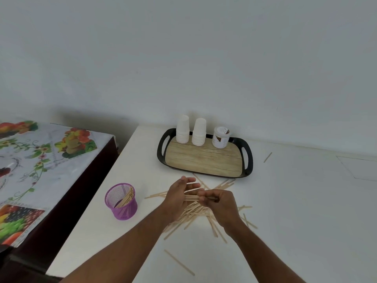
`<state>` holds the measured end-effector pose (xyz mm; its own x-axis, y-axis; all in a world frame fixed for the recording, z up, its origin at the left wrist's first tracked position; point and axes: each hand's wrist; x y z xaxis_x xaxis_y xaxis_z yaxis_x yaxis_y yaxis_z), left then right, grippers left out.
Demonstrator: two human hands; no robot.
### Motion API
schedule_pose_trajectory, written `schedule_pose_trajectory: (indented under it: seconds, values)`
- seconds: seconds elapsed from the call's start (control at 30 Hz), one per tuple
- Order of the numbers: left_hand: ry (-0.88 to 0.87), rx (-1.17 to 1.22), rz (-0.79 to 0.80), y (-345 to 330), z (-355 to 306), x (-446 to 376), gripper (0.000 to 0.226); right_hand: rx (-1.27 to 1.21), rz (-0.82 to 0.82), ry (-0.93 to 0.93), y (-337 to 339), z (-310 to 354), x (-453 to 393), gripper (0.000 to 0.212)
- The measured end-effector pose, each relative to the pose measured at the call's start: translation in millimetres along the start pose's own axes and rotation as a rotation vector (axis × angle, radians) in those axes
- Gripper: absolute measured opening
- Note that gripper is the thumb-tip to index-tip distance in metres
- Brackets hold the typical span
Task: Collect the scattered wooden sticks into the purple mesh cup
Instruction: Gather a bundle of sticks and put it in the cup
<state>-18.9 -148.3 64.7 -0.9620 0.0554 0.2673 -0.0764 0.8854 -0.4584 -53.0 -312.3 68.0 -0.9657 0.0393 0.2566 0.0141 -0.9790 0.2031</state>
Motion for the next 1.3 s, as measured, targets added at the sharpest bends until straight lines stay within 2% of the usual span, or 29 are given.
schedule_pose_trajectory:
  seconds: [0.2,0.37,0.47,0.53,0.67,0.77,0.9,1.0,1.07,1.17,1.3]
  values:
    - [-0.024,-0.165,0.138,16,1,3,0.021,-0.016,-0.117,-0.073,17,-6,-13,0.017]
    - [-0.075,-0.228,0.062,18,6,2,0.016,-0.008,-0.078,-0.066,17,-6,-18,0.016]
    - [-0.059,-0.233,0.046,22,4,2,0.013,-0.023,-0.006,-0.073,20,-8,-19,0.014]
    - [-0.024,-0.202,0.017,27,2,1,0.013,0.016,-0.016,-0.046,23,-11,-18,0.017]
    - [0.090,-0.053,-0.029,36,-1,-2,0.013,0.162,-0.128,0.100,27,-18,-13,0.026]
    - [0.180,0.041,-0.019,37,0,-2,0.014,0.207,-0.230,0.218,24,-23,-13,0.023]
    - [0.174,0.087,-0.058,29,7,-1,0.017,0.239,-0.382,0.299,12,-25,-14,0.019]
    - [0.127,0.061,-0.086,22,12,-1,0.014,0.253,-0.470,0.255,2,-25,-13,0.024]
    - [0.098,0.038,-0.120,22,14,-1,0.013,0.271,-0.467,0.209,-4,-23,-11,0.031]
    - [0.071,0.048,-0.152,28,14,-3,0.013,0.181,-0.359,0.091,-6,-14,-11,0.035]
    - [0.040,0.052,-0.127,25,12,-6,0.012,0.068,-0.221,-0.086,-6,-5,-12,0.056]
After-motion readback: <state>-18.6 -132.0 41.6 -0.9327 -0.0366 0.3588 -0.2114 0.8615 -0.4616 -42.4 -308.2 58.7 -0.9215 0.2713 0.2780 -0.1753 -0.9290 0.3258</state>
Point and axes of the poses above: each hand's wrist, its own x-axis away from the middle knuckle, its own y-axis out of the back of the hand, z = x × y, and after that the axes turned 12 degrees about -y, right-handed
